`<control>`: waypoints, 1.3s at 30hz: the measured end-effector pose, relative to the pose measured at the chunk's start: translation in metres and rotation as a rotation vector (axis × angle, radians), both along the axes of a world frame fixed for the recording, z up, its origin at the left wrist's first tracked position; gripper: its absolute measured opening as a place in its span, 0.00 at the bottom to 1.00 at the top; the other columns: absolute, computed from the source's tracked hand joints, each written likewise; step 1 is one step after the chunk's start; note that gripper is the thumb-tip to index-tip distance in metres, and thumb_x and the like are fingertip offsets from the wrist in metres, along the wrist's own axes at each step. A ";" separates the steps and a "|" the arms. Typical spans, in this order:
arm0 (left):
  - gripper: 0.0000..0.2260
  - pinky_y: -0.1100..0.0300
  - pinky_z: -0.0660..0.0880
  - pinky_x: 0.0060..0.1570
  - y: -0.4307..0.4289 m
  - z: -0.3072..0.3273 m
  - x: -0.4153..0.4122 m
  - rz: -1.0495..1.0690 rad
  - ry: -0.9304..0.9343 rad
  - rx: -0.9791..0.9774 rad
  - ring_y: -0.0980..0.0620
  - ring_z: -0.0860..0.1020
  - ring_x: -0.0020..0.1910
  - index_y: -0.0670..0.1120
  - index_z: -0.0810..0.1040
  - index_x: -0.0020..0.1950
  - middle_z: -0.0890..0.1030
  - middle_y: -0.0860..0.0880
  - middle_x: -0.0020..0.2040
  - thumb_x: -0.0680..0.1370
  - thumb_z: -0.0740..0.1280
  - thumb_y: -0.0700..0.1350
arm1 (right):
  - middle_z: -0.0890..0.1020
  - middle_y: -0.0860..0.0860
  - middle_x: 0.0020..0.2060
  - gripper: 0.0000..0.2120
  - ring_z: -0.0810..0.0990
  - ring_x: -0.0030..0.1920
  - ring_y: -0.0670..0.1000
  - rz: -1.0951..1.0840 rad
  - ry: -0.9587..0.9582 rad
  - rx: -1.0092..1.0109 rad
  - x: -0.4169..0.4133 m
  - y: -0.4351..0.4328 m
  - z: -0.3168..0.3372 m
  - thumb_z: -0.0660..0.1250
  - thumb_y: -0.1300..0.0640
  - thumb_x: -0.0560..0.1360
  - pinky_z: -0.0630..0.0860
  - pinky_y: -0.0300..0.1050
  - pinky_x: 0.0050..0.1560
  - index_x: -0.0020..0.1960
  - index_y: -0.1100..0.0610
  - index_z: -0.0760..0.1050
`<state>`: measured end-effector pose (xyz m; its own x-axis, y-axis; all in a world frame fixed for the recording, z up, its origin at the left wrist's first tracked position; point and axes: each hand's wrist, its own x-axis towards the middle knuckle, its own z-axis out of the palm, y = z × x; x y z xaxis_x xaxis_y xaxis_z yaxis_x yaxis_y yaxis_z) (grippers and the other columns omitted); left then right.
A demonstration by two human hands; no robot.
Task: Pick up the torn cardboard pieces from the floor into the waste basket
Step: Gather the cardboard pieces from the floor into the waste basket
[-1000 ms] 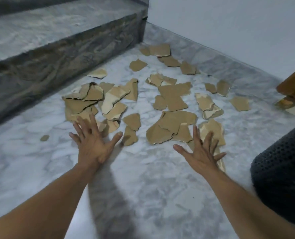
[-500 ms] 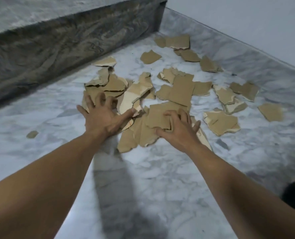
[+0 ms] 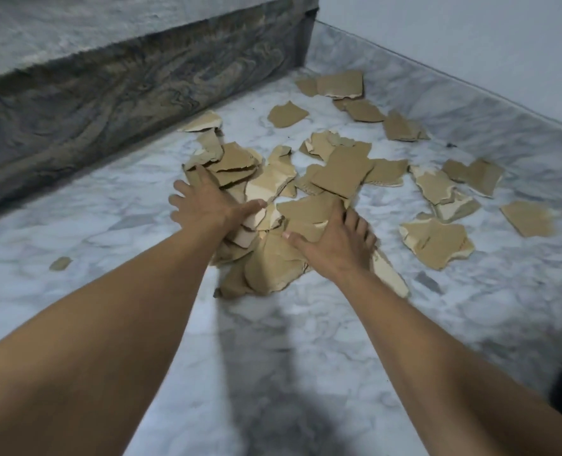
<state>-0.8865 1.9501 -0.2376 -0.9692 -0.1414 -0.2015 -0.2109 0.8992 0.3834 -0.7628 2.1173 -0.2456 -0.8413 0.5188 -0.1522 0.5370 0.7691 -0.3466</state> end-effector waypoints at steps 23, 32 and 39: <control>0.50 0.46 0.66 0.66 -0.041 0.019 0.097 -0.224 -0.063 0.089 0.39 0.63 0.72 0.53 0.56 0.78 0.66 0.43 0.72 0.63 0.76 0.67 | 0.78 0.59 0.67 0.42 0.78 0.65 0.62 -0.196 0.163 -0.406 0.015 -0.065 0.034 0.65 0.37 0.79 0.73 0.48 0.52 0.80 0.61 0.53; 0.32 0.51 0.71 0.59 -0.046 -0.011 0.115 -0.394 0.135 0.286 0.40 0.74 0.62 0.53 0.76 0.66 0.79 0.47 0.63 0.70 0.69 0.70 | 0.78 0.57 0.65 0.41 0.79 0.62 0.60 -0.207 0.159 -0.419 -0.018 -0.057 0.024 0.69 0.31 0.73 0.69 0.46 0.44 0.73 0.58 0.63; 0.69 0.40 0.56 0.74 -0.032 0.005 0.187 -0.307 -0.095 -0.079 0.36 0.51 0.78 0.47 0.43 0.81 0.54 0.41 0.80 0.52 0.62 0.84 | 0.81 0.54 0.56 0.29 0.80 0.52 0.57 -0.186 0.095 -0.648 -0.040 -0.049 0.033 0.81 0.50 0.69 0.78 0.48 0.54 0.61 0.62 0.72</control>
